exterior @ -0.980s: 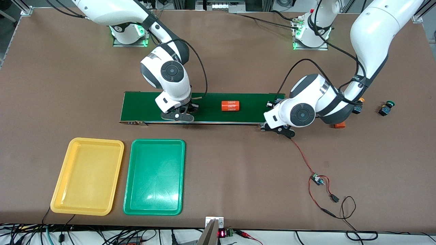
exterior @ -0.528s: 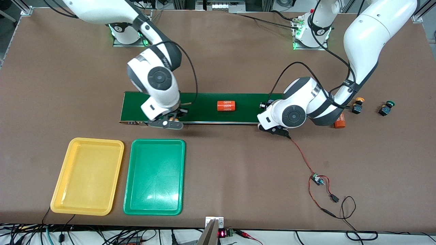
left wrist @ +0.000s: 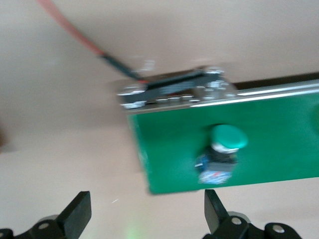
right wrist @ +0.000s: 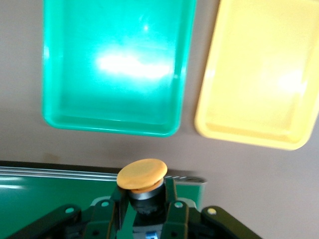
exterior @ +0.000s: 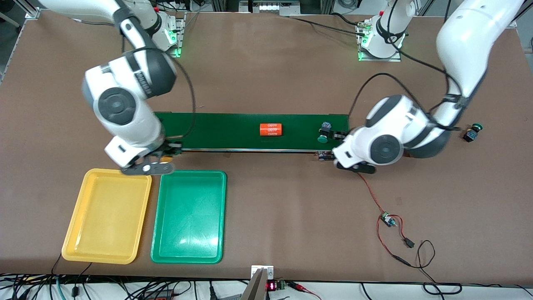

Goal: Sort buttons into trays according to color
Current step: 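Lower the yellow button into the yellow tray and open the right gripper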

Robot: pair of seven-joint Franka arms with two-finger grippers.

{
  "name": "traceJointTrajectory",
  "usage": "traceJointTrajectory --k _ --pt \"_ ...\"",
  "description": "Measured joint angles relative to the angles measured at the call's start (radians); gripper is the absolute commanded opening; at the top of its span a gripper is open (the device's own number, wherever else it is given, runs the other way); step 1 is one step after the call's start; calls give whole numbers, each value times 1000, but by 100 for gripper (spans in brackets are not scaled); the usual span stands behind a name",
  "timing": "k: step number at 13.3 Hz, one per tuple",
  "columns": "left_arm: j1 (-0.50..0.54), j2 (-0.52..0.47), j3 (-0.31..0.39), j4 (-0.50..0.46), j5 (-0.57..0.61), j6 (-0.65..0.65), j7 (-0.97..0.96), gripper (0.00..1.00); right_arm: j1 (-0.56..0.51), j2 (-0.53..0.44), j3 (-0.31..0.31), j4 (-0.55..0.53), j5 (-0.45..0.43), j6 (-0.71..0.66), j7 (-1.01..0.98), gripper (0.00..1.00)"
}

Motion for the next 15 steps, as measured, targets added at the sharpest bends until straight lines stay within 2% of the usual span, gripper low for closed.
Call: traceJointTrajectory --k 3,6,9,12,13,14,15 --pt "73 -10 74 53 32 -62 7 100 -87 1 -58 10 0 2 -264 4" --pt "100 7 184 41 72 -68 77 100 -112 7 -134 17 0 35 -352 4" --pt "101 33 277 -1 87 -61 142 100 -115 58 -217 17 0 137 -380 5" --pt "144 40 299 -100 165 79 211 100 -116 137 -269 16 0 259 -381 6" --pt "171 44 300 -136 175 133 218 90 -117 164 -281 17 0 300 -381 7" --pt "197 48 301 -166 176 174 227 70 -117 188 -290 17 -1 339 -381 7" --pt "215 51 301 -192 176 198 232 59 -117 209 -300 17 -1 381 -381 9"
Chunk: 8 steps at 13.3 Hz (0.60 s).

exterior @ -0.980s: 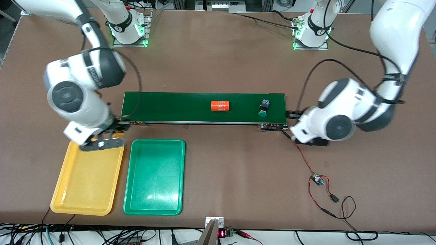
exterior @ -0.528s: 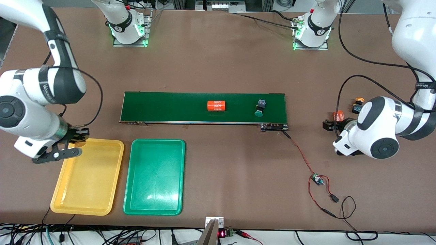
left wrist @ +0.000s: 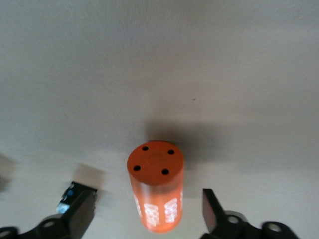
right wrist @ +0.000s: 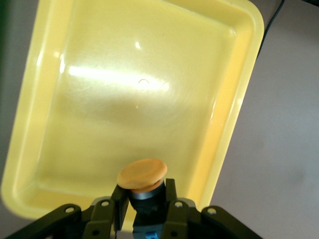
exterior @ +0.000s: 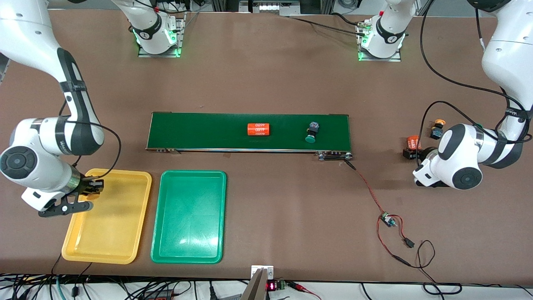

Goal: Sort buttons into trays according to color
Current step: 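Lower the yellow button into the yellow tray and open the right gripper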

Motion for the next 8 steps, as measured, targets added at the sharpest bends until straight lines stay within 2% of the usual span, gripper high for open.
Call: traceJointTrajectory --k 2,3,4,5,6,7,8 --pt "7 1 0 -24 0 15 3 46 -1 35 -25 0 -10 90 0 13" --pt "5 3 -1 -28 0 16 4 41 -1 48 -32 0 -13 122 -1 17" --pt "5 3 -3 -28 0 14 4 33 -1 56 -34 0 -14 135 -1 24" --pt "5 3 -3 -28 0 14 6 28 -1 59 -34 0 -14 138 -1 33" --pt "5 3 -4 -28 0 12 13 27 -1 62 -34 0 -14 138 -1 45" --pt "4 4 -8 -28 0 2 22 27 0 64 -34 0 -14 138 -1 78" --pt "5 3 -23 -27 0 -23 30 27 -1 66 -34 0 -14 138 -1 82"
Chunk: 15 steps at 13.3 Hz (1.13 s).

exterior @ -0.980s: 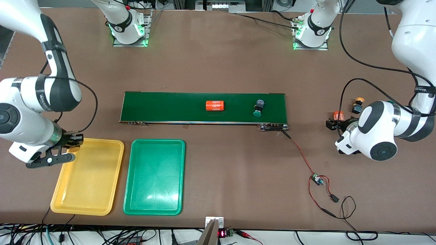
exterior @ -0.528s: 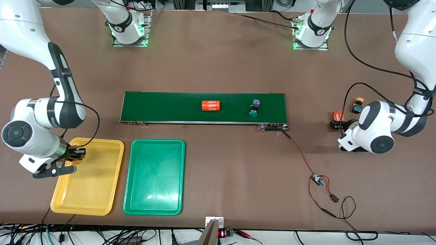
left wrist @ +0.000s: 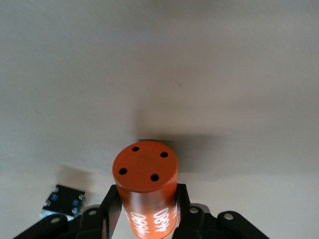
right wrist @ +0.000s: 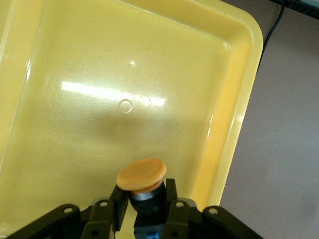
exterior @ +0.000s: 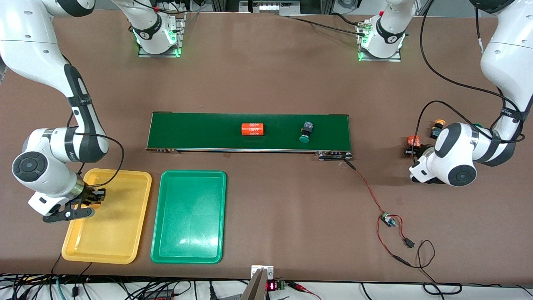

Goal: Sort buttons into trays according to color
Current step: 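Lower the yellow button into the yellow tray and open the right gripper, then raise the right gripper while the left gripper places an orange cylinder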

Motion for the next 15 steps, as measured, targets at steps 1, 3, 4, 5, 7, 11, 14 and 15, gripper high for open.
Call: traceJointTrajectory --k 1,3,4,5,7,11,14,15 --pt "2 -2 -33 6 0 -34 3 29 0 1 0 -1 0 0 0 86" --pt "1 -14 -128 23 0 -107 3 32 -1 1 0 -5 0 7 0 86" --pt "1 -21 -184 31 0 -138 3 32 -1 2 0 -9 0 10 0 86" --pt "0 -27 -238 33 0 -156 3 32 0 2 0 -11 0 11 0 86" --pt "-9 -33 -326 32 -1 -168 5 32 2 2 2 -13 4 4 4 86" --pt "-54 -32 -397 31 -3 -148 203 32 30 -55 63 -4 65 -200 102 89" --pt "-152 -14 -398 20 -7 -108 288 32 89 -153 75 -1 144 -371 160 97" --pt "-191 -8 -398 19 -6 -99 316 31 98 -180 75 -2 159 -408 165 100"
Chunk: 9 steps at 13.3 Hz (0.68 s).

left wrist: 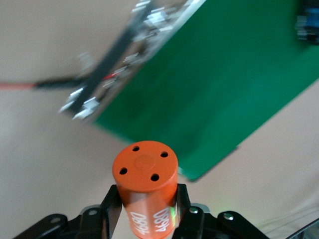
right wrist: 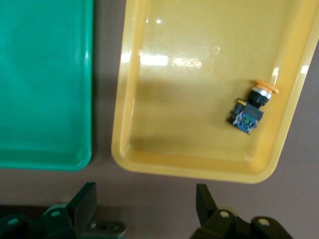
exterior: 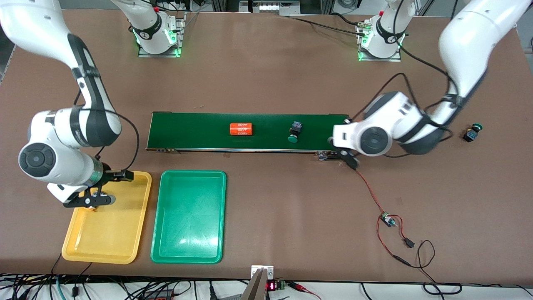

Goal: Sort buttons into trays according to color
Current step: 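Raise the right gripper while the left gripper places an orange cylinder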

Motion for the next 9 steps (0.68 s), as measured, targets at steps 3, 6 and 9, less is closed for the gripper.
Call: traceJointTrajectory --k 3,6,9 --pt "-50 2 14 -5 3 120 282 40 7 -50 2 -1 13 -76 2 100" --pt "-66 10 21 -9 3 146 380 100 13 -62 2 -1 22 -90 2 100" --pt "-86 11 23 -9 5 146 382 100 14 -63 2 -1 34 -97 10 100"
